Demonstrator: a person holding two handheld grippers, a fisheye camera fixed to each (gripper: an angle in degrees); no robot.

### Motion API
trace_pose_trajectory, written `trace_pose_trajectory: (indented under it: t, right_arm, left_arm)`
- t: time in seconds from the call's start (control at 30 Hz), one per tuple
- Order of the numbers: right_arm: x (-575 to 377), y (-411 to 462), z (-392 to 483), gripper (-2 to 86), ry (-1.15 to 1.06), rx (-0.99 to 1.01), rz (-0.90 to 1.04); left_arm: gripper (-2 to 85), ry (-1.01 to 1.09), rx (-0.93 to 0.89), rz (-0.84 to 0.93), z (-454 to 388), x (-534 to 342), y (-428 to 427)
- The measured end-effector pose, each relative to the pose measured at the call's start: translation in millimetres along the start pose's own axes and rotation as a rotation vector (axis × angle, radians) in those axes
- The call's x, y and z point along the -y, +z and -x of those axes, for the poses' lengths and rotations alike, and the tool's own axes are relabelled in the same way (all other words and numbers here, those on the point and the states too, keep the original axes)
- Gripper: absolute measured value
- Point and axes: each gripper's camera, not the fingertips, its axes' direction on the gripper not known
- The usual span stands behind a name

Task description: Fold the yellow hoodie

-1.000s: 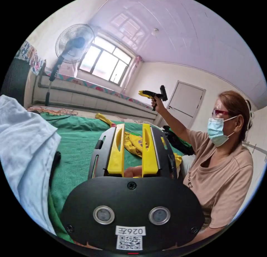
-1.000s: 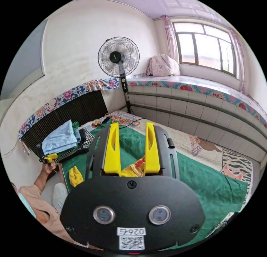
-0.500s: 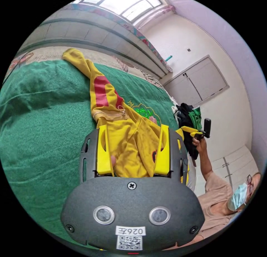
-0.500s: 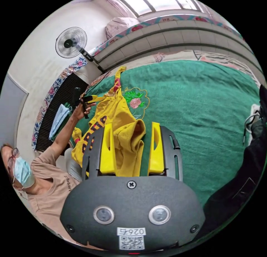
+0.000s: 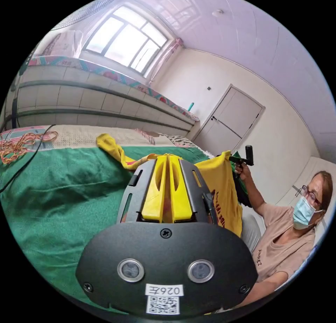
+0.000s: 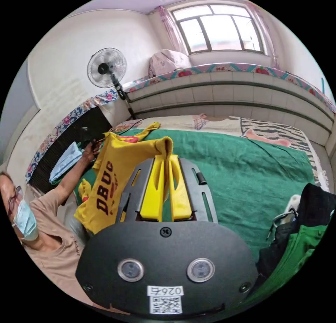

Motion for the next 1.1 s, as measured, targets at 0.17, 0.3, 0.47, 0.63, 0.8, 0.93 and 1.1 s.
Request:
trace_pose_trajectory:
  t: [0.17,0.3,0.47,0.63,0.8,0.93,1.1]
  right_arm:
    - [-13,64,-86,12.2,0.295,-0.018,0.134]
    - [-81,28,-43,10.4,0.234,0.024,0.114]
    - [-217,-44,30,9.3,0.206,0.11,0.193]
    - [-316,-88,84,10.6,0.246,0.146,0.253]
    - [-329,-54,106,7.0,0.273,0.215,0.343]
    - [-298,-89,154,-0.3,0.182,0.351,0.269]
    - [-339,-196,211,-0.9,0.082,-0.068,0.331]
  left_arm:
    - [27.7,-0.133,0.115,0.319,23,26,54]
    - [25.3,-0.155,0.113,0.469,8,-16,39]
    - [23.9,-0.154,-0.055,0.549,-65,-90,3]
    - [25.9,-0.023,0.018,0.638,-159,-127,-26]
    - [12.8,0.163,0.16,0.993,-198,-144,32]
    - [1.0,0.184,0.105,1.077,-196,-119,20]
    - [0.6,0.138,0.077,0.887,-193,-131,-76]
